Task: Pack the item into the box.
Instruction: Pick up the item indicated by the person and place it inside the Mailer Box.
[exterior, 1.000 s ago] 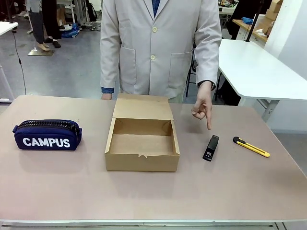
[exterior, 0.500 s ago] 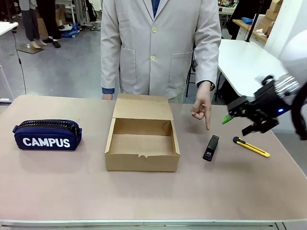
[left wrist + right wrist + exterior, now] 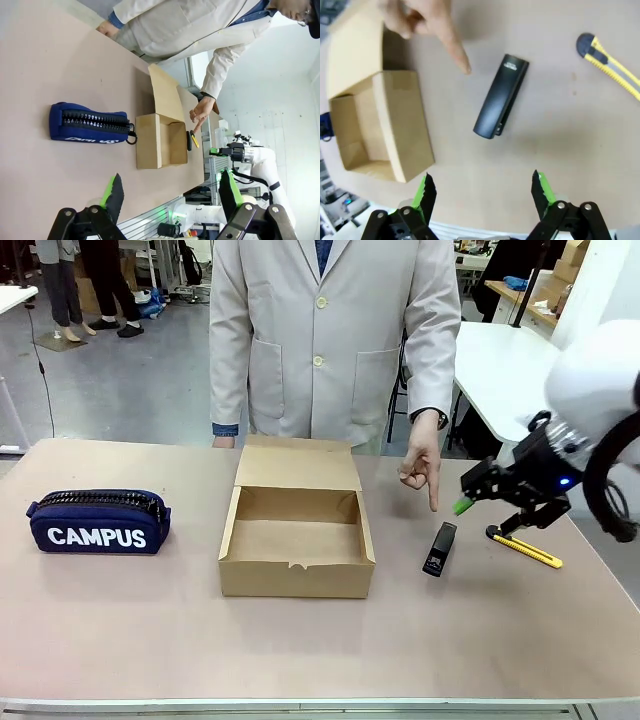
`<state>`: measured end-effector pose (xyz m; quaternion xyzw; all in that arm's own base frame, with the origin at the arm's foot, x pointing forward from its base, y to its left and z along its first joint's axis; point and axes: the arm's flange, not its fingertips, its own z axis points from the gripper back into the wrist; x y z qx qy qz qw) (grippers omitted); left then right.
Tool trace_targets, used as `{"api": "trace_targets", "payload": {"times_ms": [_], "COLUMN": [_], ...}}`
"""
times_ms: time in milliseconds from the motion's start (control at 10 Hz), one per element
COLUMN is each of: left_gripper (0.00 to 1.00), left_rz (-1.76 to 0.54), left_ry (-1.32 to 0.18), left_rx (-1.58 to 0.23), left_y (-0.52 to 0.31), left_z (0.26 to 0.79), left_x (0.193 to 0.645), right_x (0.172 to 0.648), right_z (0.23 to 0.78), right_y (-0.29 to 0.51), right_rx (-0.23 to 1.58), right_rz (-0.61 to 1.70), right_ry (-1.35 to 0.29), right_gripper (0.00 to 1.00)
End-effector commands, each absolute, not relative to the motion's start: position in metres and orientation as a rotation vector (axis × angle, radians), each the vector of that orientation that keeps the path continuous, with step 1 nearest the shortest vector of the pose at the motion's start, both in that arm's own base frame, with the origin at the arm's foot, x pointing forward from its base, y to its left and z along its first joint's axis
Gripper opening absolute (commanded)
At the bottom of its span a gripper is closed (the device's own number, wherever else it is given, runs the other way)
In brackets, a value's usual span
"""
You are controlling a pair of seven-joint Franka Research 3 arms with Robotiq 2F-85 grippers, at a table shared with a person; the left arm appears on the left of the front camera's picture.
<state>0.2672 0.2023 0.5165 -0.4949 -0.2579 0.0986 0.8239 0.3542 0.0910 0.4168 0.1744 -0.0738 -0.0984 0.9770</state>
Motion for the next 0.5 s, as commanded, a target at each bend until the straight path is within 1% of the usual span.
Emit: {"api": "trace_targets", "payload": {"times_ms": [0, 200, 400], "left_gripper": [1.00, 1.00, 1.00], "left_rz": [0.188, 0.188, 0.188], "left_ry": [-0.560, -0.560, -0.560], "left_rx": [-1.057, -1.057, -1.057], "left_y": [0.202, 0.202, 0.202], "left_z": [0.518, 0.518, 0.518], "left_x": [0.266, 0.266, 0.266], "right_x": [0.383, 0.402, 0.414], "right_z": [0.395, 0.376, 0.361], "right_y": [0.110, 0.114, 0.118], "right_rx": [0.248, 0.231, 0.186], "right_rz": [-0.300, -0.354, -0.434], "right_ry": [-0.066, -0.020, -0.056], "right_gripper": [1.00, 1.00, 1.00]}}
